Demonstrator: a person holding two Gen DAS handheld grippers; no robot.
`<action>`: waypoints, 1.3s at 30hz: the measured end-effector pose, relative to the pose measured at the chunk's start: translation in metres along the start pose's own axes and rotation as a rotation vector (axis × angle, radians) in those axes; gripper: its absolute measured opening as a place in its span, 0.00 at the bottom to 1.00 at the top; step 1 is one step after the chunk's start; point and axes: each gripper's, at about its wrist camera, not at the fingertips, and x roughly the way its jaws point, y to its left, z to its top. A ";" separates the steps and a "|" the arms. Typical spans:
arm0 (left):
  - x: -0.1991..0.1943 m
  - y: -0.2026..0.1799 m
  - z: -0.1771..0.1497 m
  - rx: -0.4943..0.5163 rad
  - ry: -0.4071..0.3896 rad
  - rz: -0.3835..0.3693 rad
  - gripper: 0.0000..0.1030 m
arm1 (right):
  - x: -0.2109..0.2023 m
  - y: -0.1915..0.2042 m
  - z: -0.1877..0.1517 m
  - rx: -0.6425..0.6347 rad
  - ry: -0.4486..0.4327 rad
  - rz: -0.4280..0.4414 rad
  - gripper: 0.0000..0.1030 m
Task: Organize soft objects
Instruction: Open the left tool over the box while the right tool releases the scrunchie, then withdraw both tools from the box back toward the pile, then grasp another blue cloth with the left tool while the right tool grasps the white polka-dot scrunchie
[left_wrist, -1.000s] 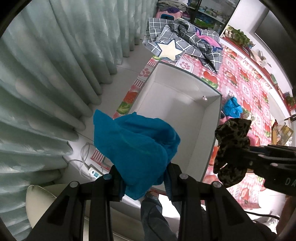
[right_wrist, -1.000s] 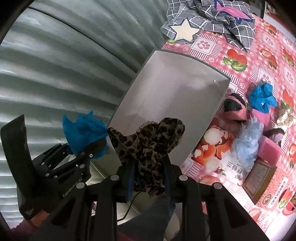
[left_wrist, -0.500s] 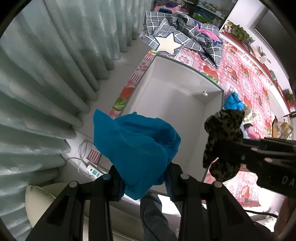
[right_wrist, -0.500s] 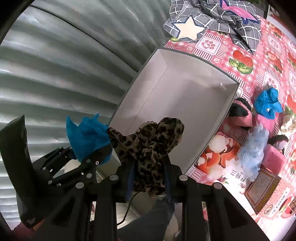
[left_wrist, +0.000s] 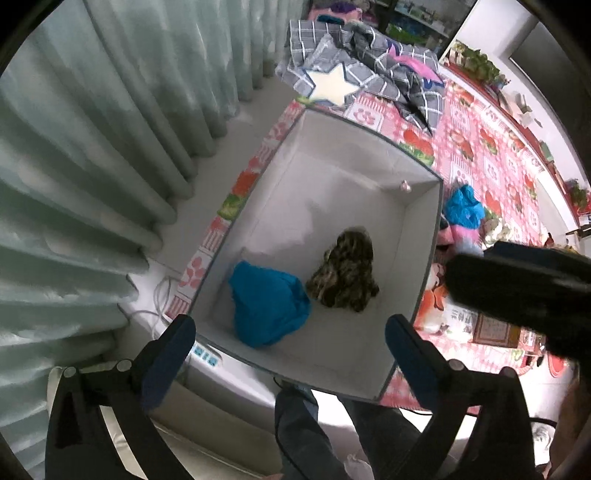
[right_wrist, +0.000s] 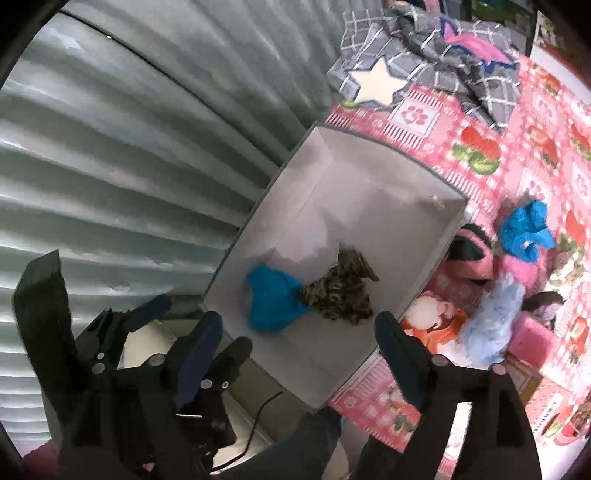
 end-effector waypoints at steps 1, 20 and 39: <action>0.001 -0.001 0.000 -0.004 0.003 -0.002 1.00 | -0.002 -0.003 0.000 0.010 -0.011 -0.002 1.00; -0.005 -0.077 0.020 0.152 0.029 -0.031 1.00 | -0.096 -0.159 -0.027 0.412 -0.111 0.006 1.00; 0.041 -0.218 0.059 0.402 0.088 0.036 1.00 | -0.078 -0.335 -0.089 0.707 -0.043 -0.082 1.00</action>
